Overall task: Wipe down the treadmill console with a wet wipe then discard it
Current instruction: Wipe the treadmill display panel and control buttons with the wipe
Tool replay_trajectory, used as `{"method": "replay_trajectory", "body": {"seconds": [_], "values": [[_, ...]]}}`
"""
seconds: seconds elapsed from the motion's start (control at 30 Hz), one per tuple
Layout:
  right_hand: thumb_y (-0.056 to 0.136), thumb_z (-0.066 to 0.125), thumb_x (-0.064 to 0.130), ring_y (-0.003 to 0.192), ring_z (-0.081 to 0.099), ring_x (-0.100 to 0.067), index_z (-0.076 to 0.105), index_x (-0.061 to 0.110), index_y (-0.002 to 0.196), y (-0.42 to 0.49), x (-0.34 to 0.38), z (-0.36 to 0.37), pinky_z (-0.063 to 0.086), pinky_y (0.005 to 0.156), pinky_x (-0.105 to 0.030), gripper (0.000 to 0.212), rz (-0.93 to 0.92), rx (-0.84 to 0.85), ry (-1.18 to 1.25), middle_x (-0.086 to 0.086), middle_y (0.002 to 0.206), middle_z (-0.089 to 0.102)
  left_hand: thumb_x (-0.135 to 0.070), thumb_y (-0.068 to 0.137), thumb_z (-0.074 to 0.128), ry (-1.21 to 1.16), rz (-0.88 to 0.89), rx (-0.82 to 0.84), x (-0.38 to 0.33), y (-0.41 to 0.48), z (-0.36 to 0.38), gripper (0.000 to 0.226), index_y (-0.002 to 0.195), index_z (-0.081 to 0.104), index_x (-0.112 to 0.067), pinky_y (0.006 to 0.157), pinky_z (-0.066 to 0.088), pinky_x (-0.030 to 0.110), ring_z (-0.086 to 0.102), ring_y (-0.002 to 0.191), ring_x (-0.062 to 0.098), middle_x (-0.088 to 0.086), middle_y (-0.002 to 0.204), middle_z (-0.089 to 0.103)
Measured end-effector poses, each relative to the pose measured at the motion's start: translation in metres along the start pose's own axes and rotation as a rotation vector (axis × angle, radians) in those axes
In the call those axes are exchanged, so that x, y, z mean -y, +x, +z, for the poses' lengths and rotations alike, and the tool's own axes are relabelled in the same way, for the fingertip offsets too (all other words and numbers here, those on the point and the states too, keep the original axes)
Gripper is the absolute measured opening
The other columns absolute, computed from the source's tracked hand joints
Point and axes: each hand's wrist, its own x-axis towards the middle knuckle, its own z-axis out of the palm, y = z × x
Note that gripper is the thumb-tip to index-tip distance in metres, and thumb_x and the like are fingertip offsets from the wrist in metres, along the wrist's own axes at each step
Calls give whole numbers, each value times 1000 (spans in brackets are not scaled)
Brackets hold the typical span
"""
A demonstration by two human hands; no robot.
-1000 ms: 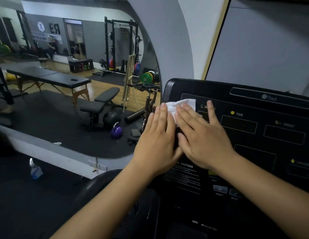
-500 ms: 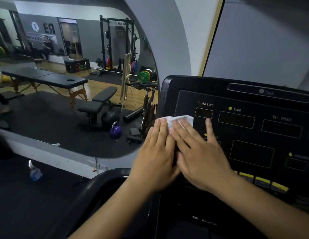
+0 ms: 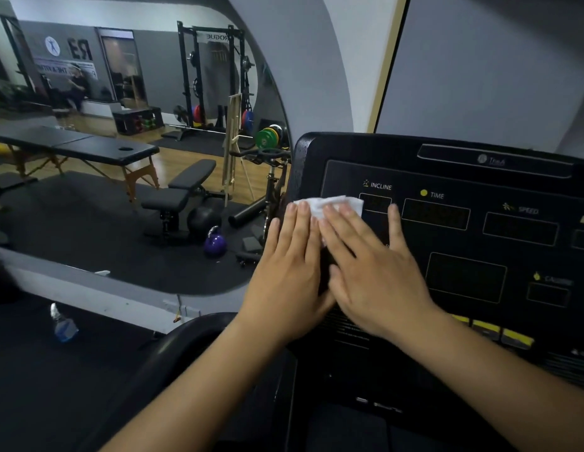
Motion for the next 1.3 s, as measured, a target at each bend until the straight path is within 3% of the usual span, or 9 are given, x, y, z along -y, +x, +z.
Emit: {"method": "replay_trajectory", "body": {"seconds": [0.17,0.33,0.43,0.63,0.8,0.9,1.07,1.3], "values": [[96,18,36,150,7,-14,15,15,155,42,-20,-21,1,115,-67,63,126,27,-52,-1,163,13,-39,101,36,39,7,-9,1,57,-28,75,154,-5,-4,122,-6,45,-12,150,32,21,162,-7],[93,23,34,150,12,-18,27,9,152,7,-8,-11,7,115,-66,64,103,2,-45,-6,161,21,-34,96,45,-36,62,-81,-12,25,-6,74,152,12,3,122,8,49,4,150,37,26,159,11],[92,28,32,149,17,-19,33,7,150,-18,-7,-2,9,115,-66,63,68,7,-13,-7,159,26,-37,94,39,4,76,-85,-24,7,11,73,151,17,4,120,13,50,11,149,38,28,158,18],[93,16,34,150,10,-16,25,11,153,19,-28,-17,5,115,-67,65,169,10,-36,-4,162,18,-41,94,23,53,70,-71,-22,55,-10,72,148,-7,-4,121,-3,46,-4,150,35,26,161,3],[92,26,31,150,14,-20,30,6,151,-30,-19,-1,9,115,-66,64,133,-20,15,-8,161,22,-36,93,35,-7,137,-101,-43,18,11,73,151,15,3,119,17,53,12,148,40,29,157,18],[90,30,31,149,17,-19,32,7,150,-41,-31,0,11,114,-68,65,107,-24,8,-7,160,24,-37,94,37,22,140,-98,-53,16,20,74,151,16,6,119,14,53,10,148,42,31,157,16],[92,25,31,148,19,-17,32,10,150,-4,-65,-21,12,113,-69,62,208,-40,-32,-6,158,28,-35,98,35,-9,124,-63,-59,73,-2,75,150,-7,-1,120,-9,47,-13,148,37,27,160,-6],[88,32,29,149,18,-17,35,7,149,-63,-53,1,14,114,-67,65,163,-61,18,-6,159,27,-39,95,33,-19,189,-122,-85,24,29,74,151,16,6,121,10,55,6,148,43,30,158,12]]}}
